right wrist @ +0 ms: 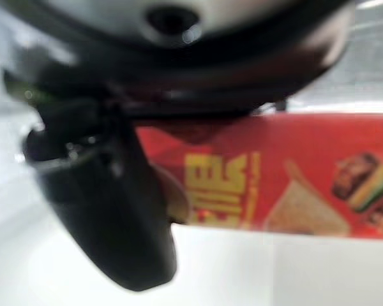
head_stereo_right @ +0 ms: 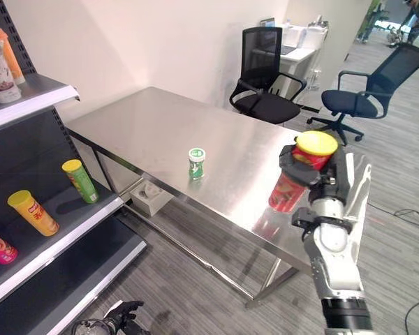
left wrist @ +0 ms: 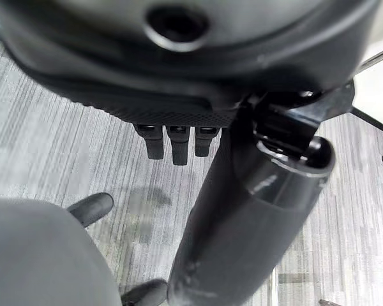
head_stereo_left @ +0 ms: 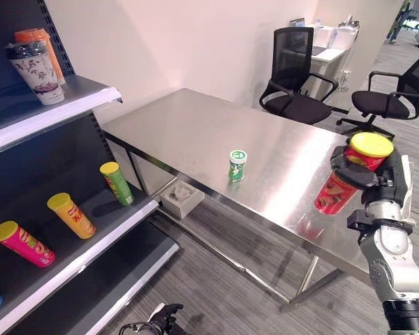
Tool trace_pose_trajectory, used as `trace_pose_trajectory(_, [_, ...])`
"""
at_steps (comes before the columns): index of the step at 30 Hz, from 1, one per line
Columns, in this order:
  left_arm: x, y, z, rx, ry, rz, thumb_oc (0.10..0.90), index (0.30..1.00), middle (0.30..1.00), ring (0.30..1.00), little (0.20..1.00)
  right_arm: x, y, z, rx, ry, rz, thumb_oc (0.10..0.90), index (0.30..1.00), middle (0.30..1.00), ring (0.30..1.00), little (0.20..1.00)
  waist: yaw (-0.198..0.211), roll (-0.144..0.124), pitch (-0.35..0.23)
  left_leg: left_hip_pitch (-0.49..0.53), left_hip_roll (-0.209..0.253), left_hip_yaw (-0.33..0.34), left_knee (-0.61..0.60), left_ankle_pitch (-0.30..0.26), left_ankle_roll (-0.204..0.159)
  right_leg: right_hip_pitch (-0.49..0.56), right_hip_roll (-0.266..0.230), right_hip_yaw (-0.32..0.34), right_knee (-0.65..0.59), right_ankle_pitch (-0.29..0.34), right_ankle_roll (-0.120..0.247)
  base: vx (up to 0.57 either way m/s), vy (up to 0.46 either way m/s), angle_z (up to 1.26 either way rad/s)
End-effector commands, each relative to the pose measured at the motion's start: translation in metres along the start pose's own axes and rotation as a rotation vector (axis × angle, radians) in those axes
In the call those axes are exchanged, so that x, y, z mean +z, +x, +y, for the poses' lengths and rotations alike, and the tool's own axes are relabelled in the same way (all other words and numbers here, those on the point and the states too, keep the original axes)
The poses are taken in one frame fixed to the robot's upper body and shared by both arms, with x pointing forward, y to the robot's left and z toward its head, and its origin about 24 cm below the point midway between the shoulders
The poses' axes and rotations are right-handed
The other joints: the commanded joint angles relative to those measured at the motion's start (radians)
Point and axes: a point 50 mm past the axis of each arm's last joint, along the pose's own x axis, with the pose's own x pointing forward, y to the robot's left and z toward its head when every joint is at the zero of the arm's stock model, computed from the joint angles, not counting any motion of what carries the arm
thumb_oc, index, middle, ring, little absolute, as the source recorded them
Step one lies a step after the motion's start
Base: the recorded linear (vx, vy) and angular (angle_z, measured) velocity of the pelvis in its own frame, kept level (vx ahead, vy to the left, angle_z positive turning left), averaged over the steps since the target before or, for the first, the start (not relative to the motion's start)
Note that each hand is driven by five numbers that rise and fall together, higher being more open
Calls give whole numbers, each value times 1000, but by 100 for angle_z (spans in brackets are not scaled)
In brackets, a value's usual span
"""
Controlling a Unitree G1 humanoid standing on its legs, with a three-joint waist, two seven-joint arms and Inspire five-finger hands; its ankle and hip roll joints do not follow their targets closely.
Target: Put the goods on the table back onto the shelves and tidy them up.
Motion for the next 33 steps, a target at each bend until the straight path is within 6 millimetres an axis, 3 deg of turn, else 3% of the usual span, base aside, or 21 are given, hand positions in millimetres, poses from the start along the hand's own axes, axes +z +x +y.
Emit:
trace_pose_trajectory(1, [-14,-3,7,19,74,33,800,900,900,900,900,80,9,4,7,164,-437,400,300,300,300,300,34,-65,-32,78,-2,84,14,-138,3,-37,-52,37,80,-76,80,-35,50,0])
trace_pose_trajectory(12, [-17,-4,3,10,97,25,800,900,900,900,900,88,-13,6,91,155,-465,400,300,300,300,300,-11,-39,-9,64,-52,110,9,-148,44,-115,-93,95,91,-2,118,-114,116,-11])
trace_pose_trajectory(19, [-19,-4,7,11,100,36,800,900,900,900,900,96,-24,42,357,243,-458,400,300,300,300,300,-33,-48,31,36,-112,139,9,-140,88,-209,-132,176,137,62,155,-173,160,-30])
trace_pose_trajectory(23, [-23,-5,10,13,101,48,800,900,900,900,900,101,-31,53,419,277,-475,400,300,300,300,300,-36,-48,66,36,-112,163,9,-130,99,-251,-152,154,225,83,169,-173,76,-25])
trace_pose_trajectory(25, [-21,-5,14,29,104,44,800,900,900,900,900,104,-30,55,416,295,-491,400,300,300,300,300,-29,-39,78,28,-98,173,9,-117,100,-254,-162,123,272,64,167,-193,-7,-8])
trace_pose_trajectory(26, [-16,-4,20,45,115,23,800,900,900,900,900,106,-29,53,406,285,-506,400,300,300,300,300,-23,-33,84,12,-87,170,9,-103,103,-238,-159,124,331,8,156,-164,-25,-2])
trace_pose_trajectory(27, [-16,-4,21,46,116,23,800,900,900,900,900,106,-29,53,405,286,-507,400,300,300,300,300,-23,-35,83,8,-88,170,9,-98,103,-243,-160,124,331,11,155,-268,-63,-4])
trace_pose_trajectory(28, [-12,-4,27,65,118,9,800,900,900,900,900,110,-29,49,386,266,-530,400,300,300,300,300,-13,-29,79,-20,-78,164,9,-77,111,-223,-149,159,428,-49,147,-237,-86,15])
trace_pose_trajectory(30, [-13,-4,35,99,81,17,800,900,900,900,900,114,-28,43,367,240,-546,400,300,300,300,300,6,-35,52,-77,-72,158,16,-41,113,-189,-133,226,547,-81,142,-311,-246,31])
trace_pose_trajectory(31, [-15,-5,39,114,57,25,800,900,900,900,900,113,-28,40,369,225,-535,400,300,300,300,300,17,-56,31,-107,-73,144,28,-26,107,-131,-118,279,547,-89,148,-208,-271,37])
trace_pose_trajectory(32, [-15,-5,39,114,57,25,800,900,900,900,900,113,-28,40,368,225,-535,400,300,300,300,300,19,-53,28,-111,-69,145,26,-22,106,-133,-113,279,540,-82,147,-299,-564,43])
trace_pose_trajectory(33, [-15,-6,47,148,21,23,800,900,900,900,900,115,-28,37,380,221,-532,400,300,300,300,300,44,-91,8,-196,-38,126,66,14,77,-20,-93,352,373,-143,130,-359,-647,56])
